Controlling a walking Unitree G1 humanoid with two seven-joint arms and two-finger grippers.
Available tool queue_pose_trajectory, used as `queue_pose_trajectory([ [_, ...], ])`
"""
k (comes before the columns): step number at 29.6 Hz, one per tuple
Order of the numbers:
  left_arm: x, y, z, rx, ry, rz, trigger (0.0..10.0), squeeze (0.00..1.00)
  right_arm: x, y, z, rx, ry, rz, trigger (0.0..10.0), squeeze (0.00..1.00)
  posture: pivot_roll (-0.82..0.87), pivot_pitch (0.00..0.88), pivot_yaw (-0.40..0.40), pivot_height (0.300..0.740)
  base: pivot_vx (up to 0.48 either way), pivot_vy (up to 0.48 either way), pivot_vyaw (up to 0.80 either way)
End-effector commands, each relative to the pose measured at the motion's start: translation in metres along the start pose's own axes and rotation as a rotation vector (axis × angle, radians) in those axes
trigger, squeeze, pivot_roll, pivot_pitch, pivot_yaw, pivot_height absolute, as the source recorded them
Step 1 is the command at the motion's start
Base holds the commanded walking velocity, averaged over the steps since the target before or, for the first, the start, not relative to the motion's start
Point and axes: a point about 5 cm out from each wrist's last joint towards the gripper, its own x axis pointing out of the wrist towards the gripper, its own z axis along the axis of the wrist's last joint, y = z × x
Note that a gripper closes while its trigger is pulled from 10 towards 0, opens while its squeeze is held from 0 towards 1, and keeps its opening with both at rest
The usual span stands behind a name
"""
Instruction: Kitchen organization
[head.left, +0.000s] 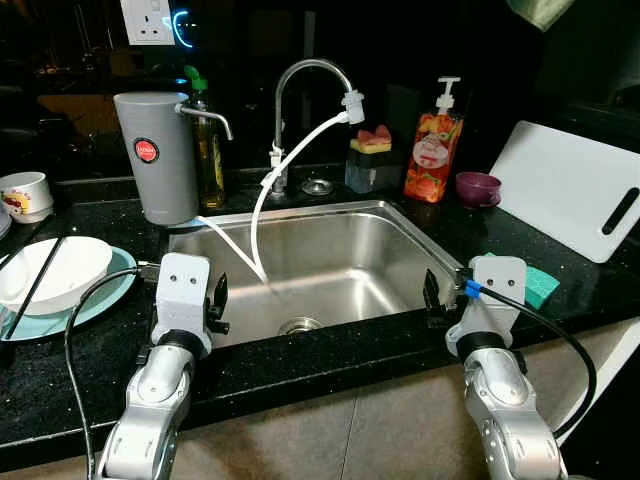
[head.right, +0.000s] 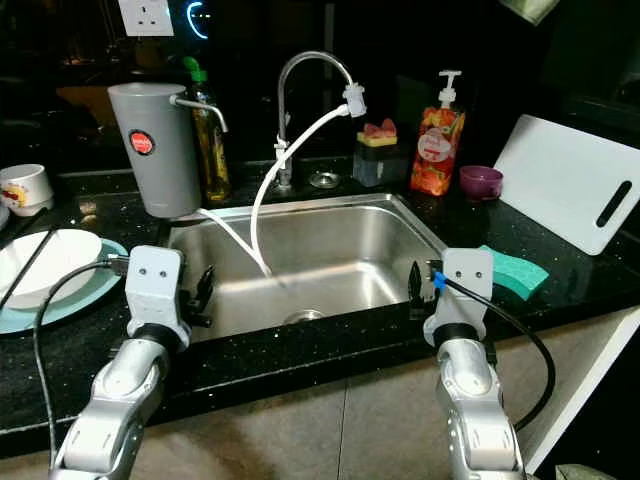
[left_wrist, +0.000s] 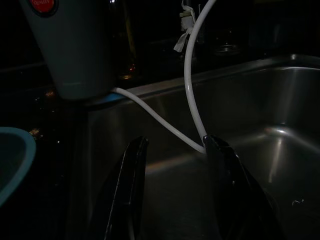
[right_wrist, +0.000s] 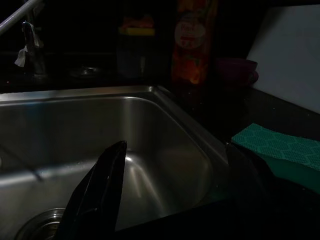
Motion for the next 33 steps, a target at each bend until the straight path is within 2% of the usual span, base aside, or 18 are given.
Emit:
queue_pose_trajectory([
  [1,-0.002,0.000,-0.003,0.009,0.012,0.002,10.0,0.00,-0.001,0.001,-0.001,0.010,0.011,-0.003,10.0,0.00,0.09,0.069,-0.059,0.740,0.000,0.000,0.00],
  [9,-0.002,-0.003,-0.001,0.010,0.006,-0.003,10.0,0.00,0.002,0.006,0.001,0.021,0.003,0.012,10.0,0.00,0.09,0.062,-0.057,0.740,0.000,0.000,0.00],
  [16,0.003,-0.003,0.003,0.001,-0.006,0.005,10.0,0.00,0.004,0.013,0.002,0.040,-0.002,0.016,10.0,0.00,0.10,0.062,-0.061,0.740,0.000,0.000,0.00],
  [27,0.000,-0.004,0.001,0.005,0.003,-0.010,10.0,0.00,0.004,0.014,0.002,0.051,-0.001,0.009,10.0,0.00,0.10,0.072,-0.057,0.740,0.000,0.000,0.00],
  [33,0.005,-0.005,0.003,-0.021,-0.003,0.006,10.0,0.00,0.006,0.019,0.003,0.059,-0.006,0.021,10.0,0.00,0.10,0.062,-0.060,0.740,0.000,0.000,0.00],
])
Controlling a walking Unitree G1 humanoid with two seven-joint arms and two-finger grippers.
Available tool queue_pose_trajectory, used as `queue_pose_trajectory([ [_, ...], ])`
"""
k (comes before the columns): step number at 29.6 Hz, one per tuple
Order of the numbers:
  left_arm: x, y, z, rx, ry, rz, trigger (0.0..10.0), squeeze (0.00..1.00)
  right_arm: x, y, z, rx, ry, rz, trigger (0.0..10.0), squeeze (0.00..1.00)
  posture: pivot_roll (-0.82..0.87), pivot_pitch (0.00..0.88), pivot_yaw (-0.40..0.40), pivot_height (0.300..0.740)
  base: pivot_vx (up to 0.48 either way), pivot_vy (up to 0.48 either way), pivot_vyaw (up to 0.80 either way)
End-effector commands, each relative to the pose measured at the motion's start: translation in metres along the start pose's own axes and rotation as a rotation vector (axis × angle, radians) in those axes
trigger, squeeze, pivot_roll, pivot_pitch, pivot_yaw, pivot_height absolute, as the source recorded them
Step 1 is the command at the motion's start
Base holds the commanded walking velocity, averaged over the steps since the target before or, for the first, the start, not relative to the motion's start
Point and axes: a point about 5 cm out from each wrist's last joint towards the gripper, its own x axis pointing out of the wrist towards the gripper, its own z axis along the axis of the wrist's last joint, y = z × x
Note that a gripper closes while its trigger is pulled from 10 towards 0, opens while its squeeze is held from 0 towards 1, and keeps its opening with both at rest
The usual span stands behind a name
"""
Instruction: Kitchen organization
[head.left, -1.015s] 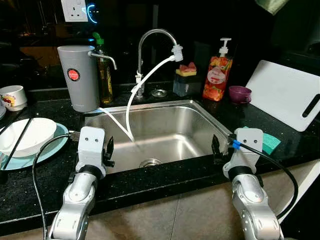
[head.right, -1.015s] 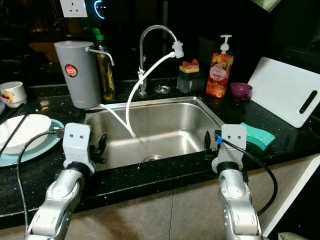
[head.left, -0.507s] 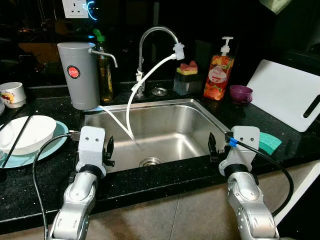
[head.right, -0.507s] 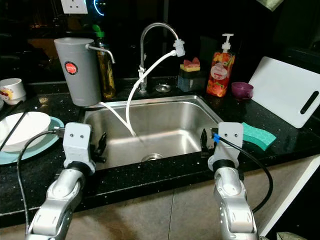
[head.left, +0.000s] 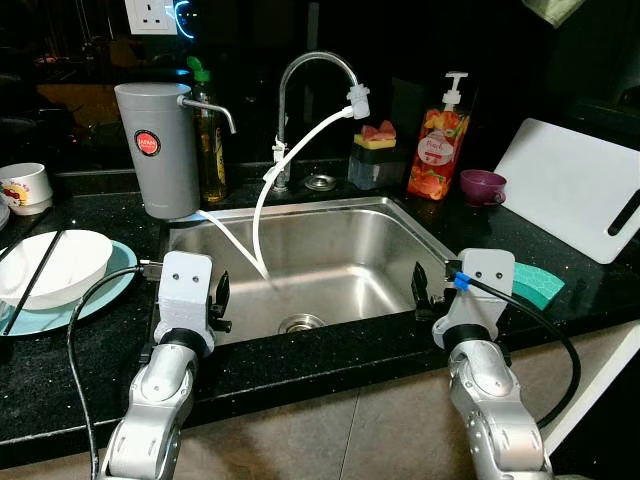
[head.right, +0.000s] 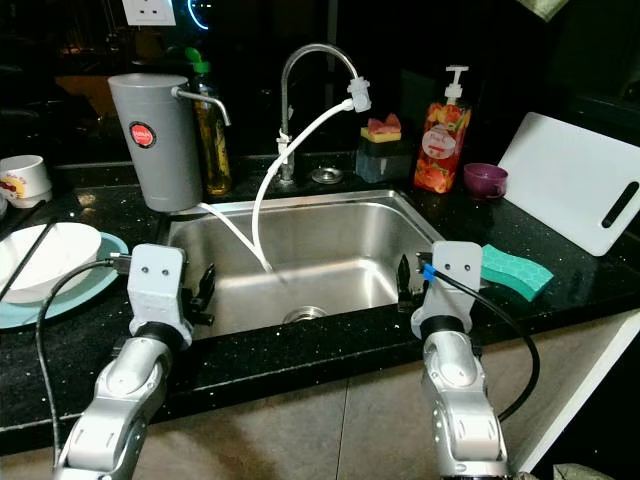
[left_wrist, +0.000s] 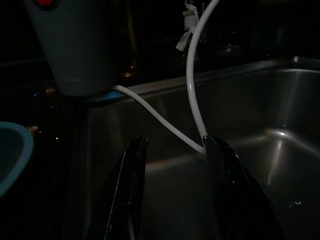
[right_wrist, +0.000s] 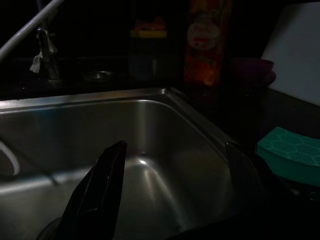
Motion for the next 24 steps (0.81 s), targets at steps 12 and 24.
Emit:
queue_pose_trajectory([
  [12,0.0012,-0.0012,-0.0023,-0.004,0.011,0.001,10.0,0.00,0.0026,0.0043,-0.0014,0.013,0.002,0.012,10.0,0.00,0.11,0.050,-0.065,0.740,0.000,0.000,0.00],
  [24,0.0007,-0.0022,-0.0027,-0.004,0.012,-0.005,10.0,0.00,0.0026,0.0013,0.0002,0.012,-0.008,0.006,10.0,0.00,0.10,0.055,-0.063,0.740,0.000,0.000,0.00],
])
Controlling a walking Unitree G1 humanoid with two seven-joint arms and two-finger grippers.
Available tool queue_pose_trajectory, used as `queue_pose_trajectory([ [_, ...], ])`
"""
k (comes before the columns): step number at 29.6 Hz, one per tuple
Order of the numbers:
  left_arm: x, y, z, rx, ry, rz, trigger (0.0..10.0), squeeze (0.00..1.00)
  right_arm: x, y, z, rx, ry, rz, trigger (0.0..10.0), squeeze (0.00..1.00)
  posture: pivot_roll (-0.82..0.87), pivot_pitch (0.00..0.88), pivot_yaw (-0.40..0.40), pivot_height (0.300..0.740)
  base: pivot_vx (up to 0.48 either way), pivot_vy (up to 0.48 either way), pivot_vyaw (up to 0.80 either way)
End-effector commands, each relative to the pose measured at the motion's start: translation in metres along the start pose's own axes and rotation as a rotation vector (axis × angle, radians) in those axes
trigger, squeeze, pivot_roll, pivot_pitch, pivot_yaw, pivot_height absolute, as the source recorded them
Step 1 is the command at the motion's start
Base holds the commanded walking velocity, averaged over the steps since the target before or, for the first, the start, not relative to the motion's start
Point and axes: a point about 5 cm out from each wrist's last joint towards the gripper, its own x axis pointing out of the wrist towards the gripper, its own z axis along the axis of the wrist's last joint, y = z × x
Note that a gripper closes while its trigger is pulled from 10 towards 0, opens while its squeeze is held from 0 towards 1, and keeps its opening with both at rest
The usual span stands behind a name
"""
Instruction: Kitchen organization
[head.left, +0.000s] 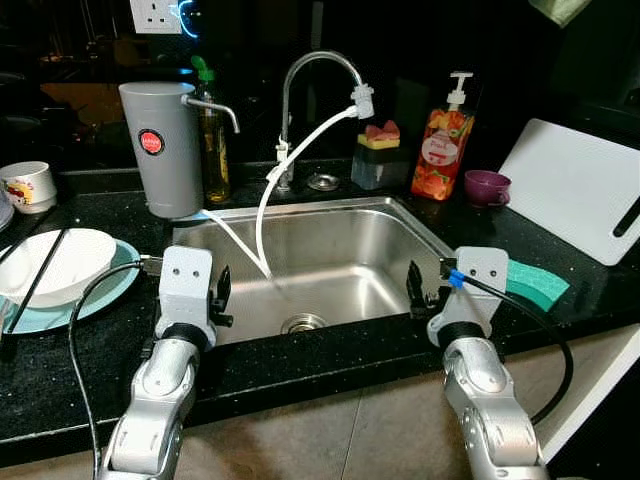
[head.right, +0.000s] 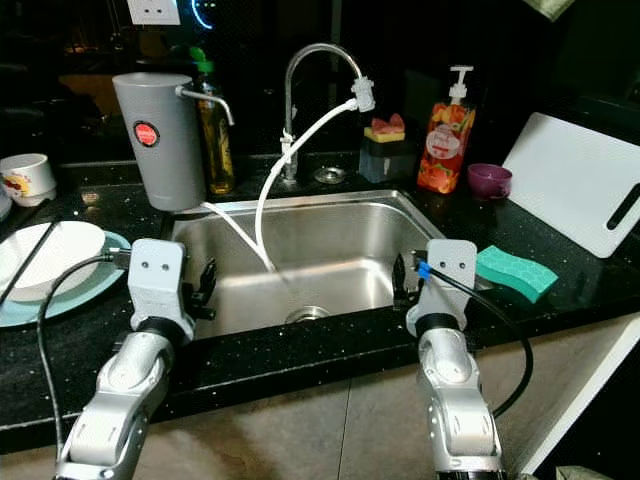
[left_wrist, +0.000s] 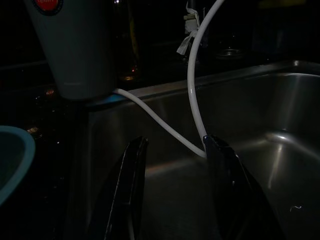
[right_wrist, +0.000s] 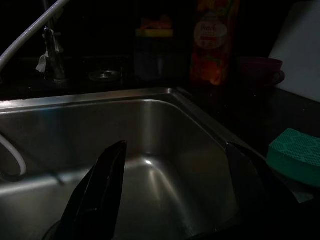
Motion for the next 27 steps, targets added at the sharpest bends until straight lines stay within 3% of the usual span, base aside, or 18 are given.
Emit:
queue_pose_trajectory([
  [1,-0.0016,-0.0014,-0.0058,-0.002,0.023,-0.004,10.0,0.00,-0.0006,-0.0024,0.0013,0.004,-0.013,-0.003,10.0,0.00,0.09,0.056,-0.061,0.740,0.000,0.000,0.00],
  [18,0.0013,-0.0051,-0.0057,-0.007,0.023,-0.024,10.0,0.00,-0.0024,0.0031,0.0021,0.011,-0.017,0.003,10.0,0.00,0.08,0.056,-0.045,0.740,0.000,0.000,0.00],
  [27,0.0037,-0.0069,-0.0070,-0.007,0.024,-0.027,10.0,0.00,-0.0043,-0.0038,0.0006,0.002,-0.013,-0.010,10.0,0.00,0.07,0.031,-0.064,0.740,0.000,0.000,0.00],
])
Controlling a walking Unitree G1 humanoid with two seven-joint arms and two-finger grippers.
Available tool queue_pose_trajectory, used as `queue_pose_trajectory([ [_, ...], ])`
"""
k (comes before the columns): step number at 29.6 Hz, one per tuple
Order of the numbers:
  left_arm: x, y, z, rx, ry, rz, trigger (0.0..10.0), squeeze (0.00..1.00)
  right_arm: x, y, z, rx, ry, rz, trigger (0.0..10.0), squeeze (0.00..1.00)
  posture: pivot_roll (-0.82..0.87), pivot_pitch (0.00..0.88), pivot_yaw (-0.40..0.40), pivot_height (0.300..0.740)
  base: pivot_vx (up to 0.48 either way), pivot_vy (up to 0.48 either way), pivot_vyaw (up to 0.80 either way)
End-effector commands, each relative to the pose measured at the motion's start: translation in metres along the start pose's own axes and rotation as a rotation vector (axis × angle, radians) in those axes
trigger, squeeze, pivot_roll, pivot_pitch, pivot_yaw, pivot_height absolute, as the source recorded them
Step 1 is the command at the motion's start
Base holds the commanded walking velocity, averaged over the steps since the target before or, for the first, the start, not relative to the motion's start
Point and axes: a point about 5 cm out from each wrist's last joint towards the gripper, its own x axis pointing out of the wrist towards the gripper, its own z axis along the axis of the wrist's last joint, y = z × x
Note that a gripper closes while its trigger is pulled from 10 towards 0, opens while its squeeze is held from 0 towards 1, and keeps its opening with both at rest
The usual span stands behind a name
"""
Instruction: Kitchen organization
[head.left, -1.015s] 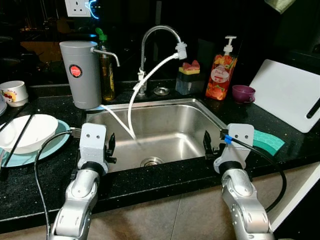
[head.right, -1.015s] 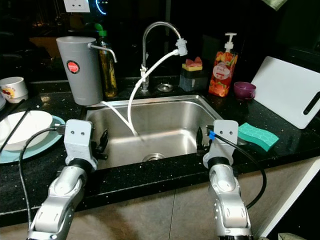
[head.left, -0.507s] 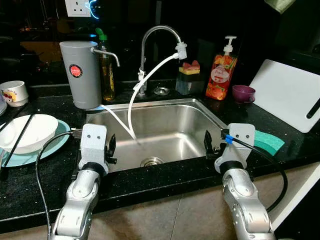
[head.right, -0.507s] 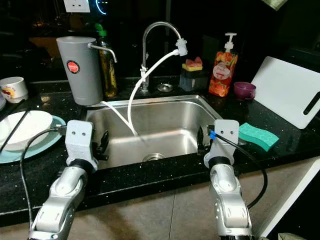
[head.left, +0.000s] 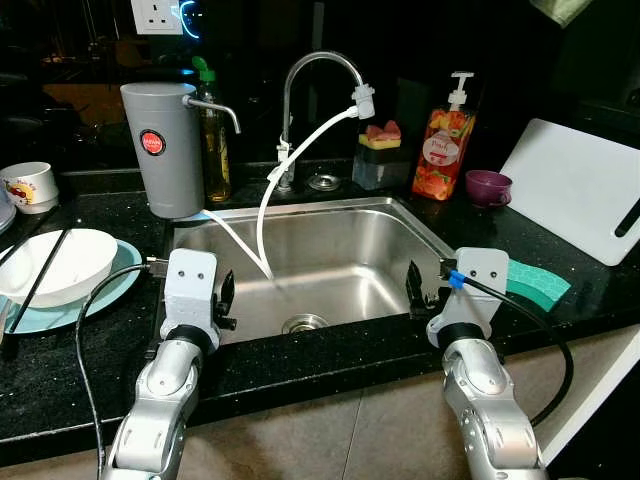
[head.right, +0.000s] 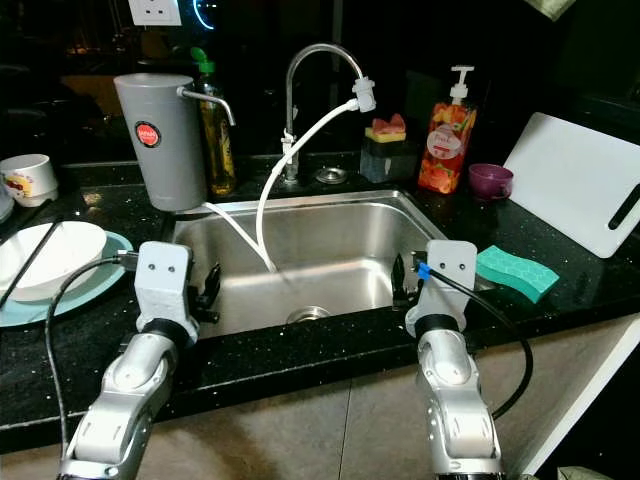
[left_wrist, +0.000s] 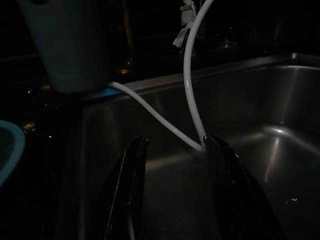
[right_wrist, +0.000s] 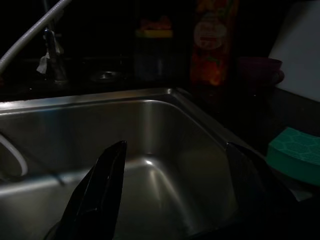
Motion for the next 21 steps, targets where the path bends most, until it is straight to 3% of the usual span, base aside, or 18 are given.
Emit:
queue_pose_trajectory([
  [1,0.001,-0.002,-0.002,0.005,0.009,-0.001,10.0,0.00,-0.001,-0.003,0.001,-0.002,-0.011,0.001,10.0,0.00,0.08,0.031,-0.065,0.740,0.000,0.000,0.00],
  [6,-0.002,0.003,-0.004,0.042,0.029,0.005,10.0,0.00,0.002,-0.001,0.001,-0.004,-0.010,0.015,10.0,0.00,0.11,0.036,-0.065,0.740,0.000,0.000,0.00],
  [7,-0.004,0.016,0.001,0.151,0.041,-0.014,10.0,0.00,0.006,0.004,0.002,0.009,-0.014,0.019,10.0,0.00,0.12,0.038,-0.065,0.740,0.000,0.000,0.00],
  [8,-0.004,0.016,0.001,0.151,0.041,-0.014,10.0,0.00,0.006,0.004,0.002,0.009,-0.014,0.019,10.0,0.00,0.12,0.038,-0.065,0.740,0.000,0.000,0.00],
  [12,-0.004,0.037,0.005,0.337,0.112,-0.033,10.0,0.00,0.007,0.009,0.003,0.019,-0.020,0.031,10.0,0.00,0.12,0.041,-0.063,0.740,0.000,0.000,0.00],
  [13,-0.004,0.037,0.005,0.337,0.112,-0.033,10.0,0.00,0.007,0.009,0.003,0.019,-0.020,0.031,10.0,0.00,0.12,0.041,-0.063,0.740,0.000,0.000,0.00],
  [17,0.000,0.069,0.017,0.400,0.124,0.097,10.0,0.00,0.005,0.003,0.001,0.011,-0.011,0.020,10.0,0.00,0.12,0.046,-0.060,0.740,0.000,0.000,0.00],
  [18,0.000,0.069,0.017,0.400,0.124,0.097,10.0,0.00,0.005,0.003,0.001,0.011,-0.011,0.020,10.0,0.00,0.12,0.046,-0.060,0.740,0.000,0.000,0.00],
  [20,0.004,0.092,0.023,0.323,0.140,0.246,10.0,0.00,0.005,0.000,0.000,0.009,-0.008,0.013,10.0,0.00,0.12,0.047,-0.056,0.740,0.000,0.000,0.00],
  [21,0.004,0.092,0.023,0.323,0.140,0.246,10.0,0.00,0.005,0.000,0.000,0.009,-0.008,0.013,10.0,0.00,0.12,0.047,-0.056,0.740,0.000,0.000,0.00],
])
